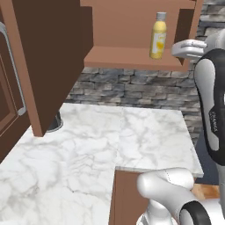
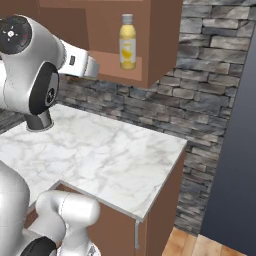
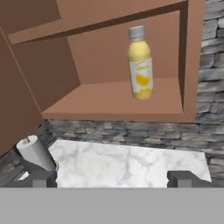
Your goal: Sort all alcoholic drinks to one cabinet, and non-alcoholic drinks to the other.
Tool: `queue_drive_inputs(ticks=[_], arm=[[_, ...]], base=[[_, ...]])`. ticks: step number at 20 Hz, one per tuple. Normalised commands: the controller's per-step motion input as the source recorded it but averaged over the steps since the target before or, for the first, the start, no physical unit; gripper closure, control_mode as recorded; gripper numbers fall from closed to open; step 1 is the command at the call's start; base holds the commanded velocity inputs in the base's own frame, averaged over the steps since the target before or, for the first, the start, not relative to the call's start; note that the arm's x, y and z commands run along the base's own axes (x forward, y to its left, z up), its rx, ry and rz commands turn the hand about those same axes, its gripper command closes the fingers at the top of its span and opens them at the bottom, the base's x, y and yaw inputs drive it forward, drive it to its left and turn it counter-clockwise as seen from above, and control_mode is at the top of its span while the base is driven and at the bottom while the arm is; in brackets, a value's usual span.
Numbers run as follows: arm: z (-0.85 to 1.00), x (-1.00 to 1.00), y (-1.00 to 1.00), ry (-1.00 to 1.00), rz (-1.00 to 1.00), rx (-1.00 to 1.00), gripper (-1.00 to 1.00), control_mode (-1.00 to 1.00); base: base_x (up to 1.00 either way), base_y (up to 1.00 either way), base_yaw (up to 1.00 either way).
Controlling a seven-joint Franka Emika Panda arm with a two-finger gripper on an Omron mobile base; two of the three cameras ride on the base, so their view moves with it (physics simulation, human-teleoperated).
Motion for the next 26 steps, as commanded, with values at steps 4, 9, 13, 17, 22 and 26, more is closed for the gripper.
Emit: queue_drive_inputs(ticks=[4, 9, 13, 17, 22, 26], arm=[[-0.20, -0.49, 0.22, 0.20, 0.02, 0.02, -1.00, -1.00], [-0.27, -0.26, 0.16, 0.32, 0.00, 0.00, -1.00, -1.00], [-0.29, 0.00, 0.03, 0.44, 0.00, 0.00, -1.00, -1.00], [-0.15, 0.04, 0.00, 0.33, 0.01, 0.00, -1.00, -1.00], [-0.11, -0.01, 0.00, 0.12, 0.00, 0.00, -1.00, 1.00], [0.00, 0.00, 0.00, 0.00, 0.00, 0.00, -1.00, 1.00]], base=[[0.00, 0.00, 0.00], [0.00, 0.00, 0.00], [0.00, 0.00, 0.00], [0.00, 0.00, 0.00], [-0.05, 0.00, 0.00], [-0.71, -0.14, 0.00]])
